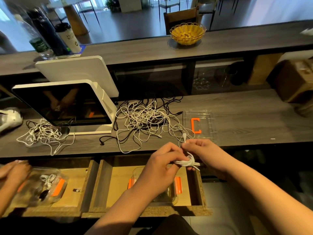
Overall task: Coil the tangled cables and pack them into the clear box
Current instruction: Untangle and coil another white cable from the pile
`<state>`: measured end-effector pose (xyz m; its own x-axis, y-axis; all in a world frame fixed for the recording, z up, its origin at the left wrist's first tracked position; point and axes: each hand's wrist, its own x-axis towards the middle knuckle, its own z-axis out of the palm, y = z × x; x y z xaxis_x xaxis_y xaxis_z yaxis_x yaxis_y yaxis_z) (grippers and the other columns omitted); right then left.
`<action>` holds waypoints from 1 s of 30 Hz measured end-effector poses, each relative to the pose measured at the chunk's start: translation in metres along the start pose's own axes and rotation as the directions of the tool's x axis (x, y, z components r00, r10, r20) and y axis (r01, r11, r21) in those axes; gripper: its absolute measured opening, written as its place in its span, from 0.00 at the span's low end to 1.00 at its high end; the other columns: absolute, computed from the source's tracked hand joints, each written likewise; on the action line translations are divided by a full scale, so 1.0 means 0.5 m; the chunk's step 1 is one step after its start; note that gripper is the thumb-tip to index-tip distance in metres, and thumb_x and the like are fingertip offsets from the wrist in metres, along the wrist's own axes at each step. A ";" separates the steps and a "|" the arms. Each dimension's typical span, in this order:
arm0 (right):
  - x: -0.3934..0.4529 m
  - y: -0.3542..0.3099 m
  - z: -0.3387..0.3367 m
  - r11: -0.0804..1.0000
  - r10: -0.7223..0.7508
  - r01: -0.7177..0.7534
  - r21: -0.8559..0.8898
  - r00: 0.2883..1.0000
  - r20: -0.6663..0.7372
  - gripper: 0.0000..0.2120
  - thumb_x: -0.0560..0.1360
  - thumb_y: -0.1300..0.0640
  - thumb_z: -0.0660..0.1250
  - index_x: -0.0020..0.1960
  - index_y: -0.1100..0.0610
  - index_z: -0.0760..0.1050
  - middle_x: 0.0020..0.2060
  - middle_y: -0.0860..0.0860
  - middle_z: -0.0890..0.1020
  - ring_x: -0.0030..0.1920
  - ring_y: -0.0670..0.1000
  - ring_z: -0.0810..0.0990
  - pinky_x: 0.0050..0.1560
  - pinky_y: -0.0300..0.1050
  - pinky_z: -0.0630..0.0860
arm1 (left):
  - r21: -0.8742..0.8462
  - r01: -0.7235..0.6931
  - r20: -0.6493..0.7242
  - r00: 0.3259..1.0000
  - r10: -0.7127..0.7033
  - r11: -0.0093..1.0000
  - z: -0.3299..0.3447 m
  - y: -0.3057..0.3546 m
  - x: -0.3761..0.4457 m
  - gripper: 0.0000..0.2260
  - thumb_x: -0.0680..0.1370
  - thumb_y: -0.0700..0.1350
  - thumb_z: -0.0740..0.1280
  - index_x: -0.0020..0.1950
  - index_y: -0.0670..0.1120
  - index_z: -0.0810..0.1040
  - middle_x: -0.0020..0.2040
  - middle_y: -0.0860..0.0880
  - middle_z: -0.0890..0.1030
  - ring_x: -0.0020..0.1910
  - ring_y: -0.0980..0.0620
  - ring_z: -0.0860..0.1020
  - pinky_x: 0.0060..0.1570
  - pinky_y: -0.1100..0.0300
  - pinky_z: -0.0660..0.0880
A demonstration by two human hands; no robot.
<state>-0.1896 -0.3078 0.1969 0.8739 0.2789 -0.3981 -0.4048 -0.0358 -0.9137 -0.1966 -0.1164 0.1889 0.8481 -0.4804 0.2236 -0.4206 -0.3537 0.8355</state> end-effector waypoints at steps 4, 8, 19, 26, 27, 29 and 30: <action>0.006 0.008 0.024 0.950 -0.297 0.240 -0.199 0.889 -0.348 0.11 0.81 0.55 0.63 0.45 0.57 0.81 0.37 0.61 0.81 0.37 0.59 0.78 0.44 0.57 0.77 | -0.117 0.203 -0.065 0.975 -0.212 0.972 -0.008 0.013 0.005 0.22 0.75 0.26 0.62 0.54 0.49 0.86 0.52 0.56 0.84 0.56 0.59 0.80 0.56 0.67 0.75; 0.001 -0.008 0.048 0.884 -0.462 0.357 -0.301 0.765 -0.448 0.11 0.81 0.55 0.62 0.44 0.59 0.79 0.36 0.59 0.80 0.36 0.59 0.78 0.38 0.54 0.75 | -0.721 0.471 0.109 0.801 -0.589 0.508 -0.006 0.050 0.025 0.12 0.81 0.36 0.60 0.59 0.43 0.81 0.50 0.41 0.86 0.46 0.39 0.85 0.42 0.56 0.83; -0.009 0.006 0.048 0.790 -0.541 0.310 -0.528 0.758 -0.364 0.07 0.80 0.56 0.64 0.48 0.53 0.81 0.34 0.50 0.81 0.36 0.49 0.79 0.39 0.53 0.78 | -0.478 0.565 0.101 0.796 -0.597 0.673 0.012 0.037 0.034 0.05 0.78 0.45 0.70 0.49 0.43 0.81 0.38 0.46 0.82 0.34 0.52 0.81 0.35 0.63 0.78; -0.007 0.018 0.034 0.802 -0.437 0.166 -0.574 0.818 -0.374 0.10 0.81 0.56 0.63 0.42 0.54 0.78 0.32 0.51 0.80 0.35 0.49 0.78 0.40 0.53 0.76 | 0.137 0.394 0.089 0.909 -0.407 0.909 0.017 0.026 0.048 0.05 0.82 0.49 0.64 0.49 0.49 0.76 0.43 0.53 0.77 0.44 0.53 0.76 0.42 0.57 0.71; -0.007 0.015 0.032 0.809 -0.417 0.160 -0.566 0.834 -0.360 0.09 0.81 0.58 0.62 0.44 0.53 0.78 0.33 0.51 0.80 0.35 0.48 0.77 0.39 0.50 0.76 | 0.133 0.375 0.083 0.918 -0.387 0.917 0.017 0.029 0.051 0.04 0.81 0.47 0.65 0.49 0.49 0.76 0.43 0.53 0.77 0.42 0.55 0.75 0.41 0.58 0.70; -0.005 0.009 0.034 0.793 -0.375 0.137 -0.593 0.878 -0.298 0.11 0.81 0.61 0.61 0.51 0.50 0.81 0.36 0.50 0.80 0.38 0.47 0.77 0.40 0.47 0.74 | 0.094 0.352 0.020 0.934 -0.356 0.931 0.013 0.027 0.055 0.03 0.79 0.42 0.67 0.46 0.49 0.77 0.41 0.54 0.77 0.39 0.58 0.74 0.39 0.62 0.69; -0.002 0.007 0.037 0.771 -0.355 0.124 -0.625 0.898 -0.259 0.13 0.80 0.62 0.60 0.54 0.50 0.81 0.39 0.50 0.81 0.40 0.46 0.77 0.43 0.48 0.75 | 0.070 0.344 -0.033 0.939 -0.342 0.936 0.012 0.025 0.055 0.04 0.77 0.40 0.68 0.45 0.49 0.77 0.40 0.54 0.77 0.38 0.59 0.74 0.38 0.65 0.68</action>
<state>-0.1971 -0.2903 0.1957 0.9984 0.0150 -0.0546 -0.0351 -0.5929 -0.8045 -0.1803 -0.1387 0.2024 0.9510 -0.3033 -0.0593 -0.1247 -0.5523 0.8242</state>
